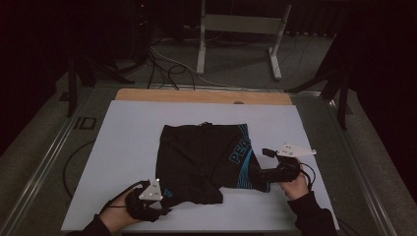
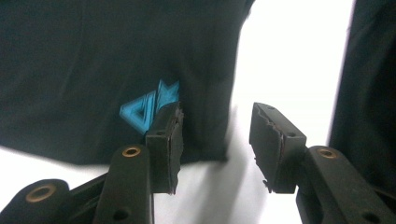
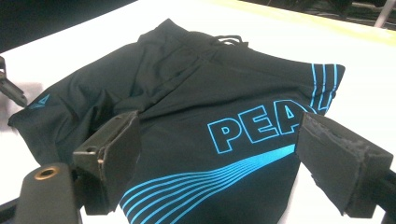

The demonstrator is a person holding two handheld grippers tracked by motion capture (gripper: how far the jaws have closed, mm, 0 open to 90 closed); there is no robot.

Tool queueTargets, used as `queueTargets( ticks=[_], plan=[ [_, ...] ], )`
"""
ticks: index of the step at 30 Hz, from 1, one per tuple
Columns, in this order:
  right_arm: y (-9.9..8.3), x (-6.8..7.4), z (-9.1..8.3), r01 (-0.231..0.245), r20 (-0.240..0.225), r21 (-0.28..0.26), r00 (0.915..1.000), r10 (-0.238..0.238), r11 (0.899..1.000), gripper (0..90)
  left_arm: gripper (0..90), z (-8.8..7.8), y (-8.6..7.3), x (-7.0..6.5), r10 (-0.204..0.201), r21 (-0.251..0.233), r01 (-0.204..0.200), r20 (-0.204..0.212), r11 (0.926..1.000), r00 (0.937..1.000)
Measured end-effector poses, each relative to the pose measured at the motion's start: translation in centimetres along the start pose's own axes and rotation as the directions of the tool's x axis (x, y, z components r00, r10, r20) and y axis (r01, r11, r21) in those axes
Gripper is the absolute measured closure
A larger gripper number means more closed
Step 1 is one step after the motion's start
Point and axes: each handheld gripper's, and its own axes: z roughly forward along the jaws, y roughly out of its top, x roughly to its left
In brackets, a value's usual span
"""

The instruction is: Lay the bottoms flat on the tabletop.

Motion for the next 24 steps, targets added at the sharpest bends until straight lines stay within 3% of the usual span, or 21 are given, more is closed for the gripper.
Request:
queueTargets(
  ticks=[2, 6, 8, 12, 13, 14, 20, 22, 24],
  plan=[
    [0.0, 0.1, 0.0, 0.004, -0.001, 0.003, 1.0000, -0.004, 1.000, 15.0, 60.0, -0.1, -0.2, 0.1, 0.043, 0.000, -0.043, -0.026, 0.9991, 0.9987],
    [0.0, 0.1, 0.1, 0.003, -0.004, 0.003, 1.0000, -0.003, 1.000, 15.0, 79.2, 0.0, -0.2, -0.1, 0.043, -0.012, -0.043, -0.057, 0.9990, 0.9975],
    [0.0, 0.2, 0.1, 0.003, -0.005, 0.005, 1.0000, -0.003, 1.000, 15.0, 85.9, -0.2, -0.1, 0.0, 0.041, -0.001, -0.042, -0.053, 0.9991, 0.9977],
    [0.1, 0.2, -0.1, 0.003, -0.002, 0.001, 1.0000, -0.003, 1.000, 15.0, 86.4, -1.4, -0.4, 0.4, 0.014, -0.021, -0.014, 0.006, 0.9997, 0.9999],
    [0.1, 0.1, -0.1, 0.002, -0.001, 0.002, 1.0000, -0.002, 1.000, 15.0, 86.4, -1.8, -0.5, 0.4, 0.011, -0.026, -0.011, 0.008, 0.9996, 0.9999],
    [0.1, 0.1, -0.2, 0.004, 0.002, 0.006, 1.0000, -0.004, 1.000, 15.0, 86.4, -2.3, -0.7, 0.5, 0.038, -0.009, -0.038, 0.005, 0.9992, 0.9993],
    [0.1, 0.1, -0.4, 0.001, 0.008, 0.002, 1.0000, -0.001, 1.000, 15.0, 86.1, -4.2, -2.5, 1.3, 0.032, -0.021, -0.031, 0.035, 0.9993, 0.9989],
    [0.2, 0.1, -0.4, 0.005, 0.008, 0.003, 1.0000, -0.005, 1.000, 15.0, 86.0, -4.3, -3.2, 1.5, 0.059, -0.028, -0.058, 0.012, 0.9979, 0.9982],
    [0.2, 0.1, -0.4, 0.004, 0.007, 0.000, 1.0000, -0.004, 1.000, 15.0, 85.9, -4.3, -3.9, 1.8, 0.038, -0.044, -0.038, 0.015, 0.9983, 0.9991]
  ],
)
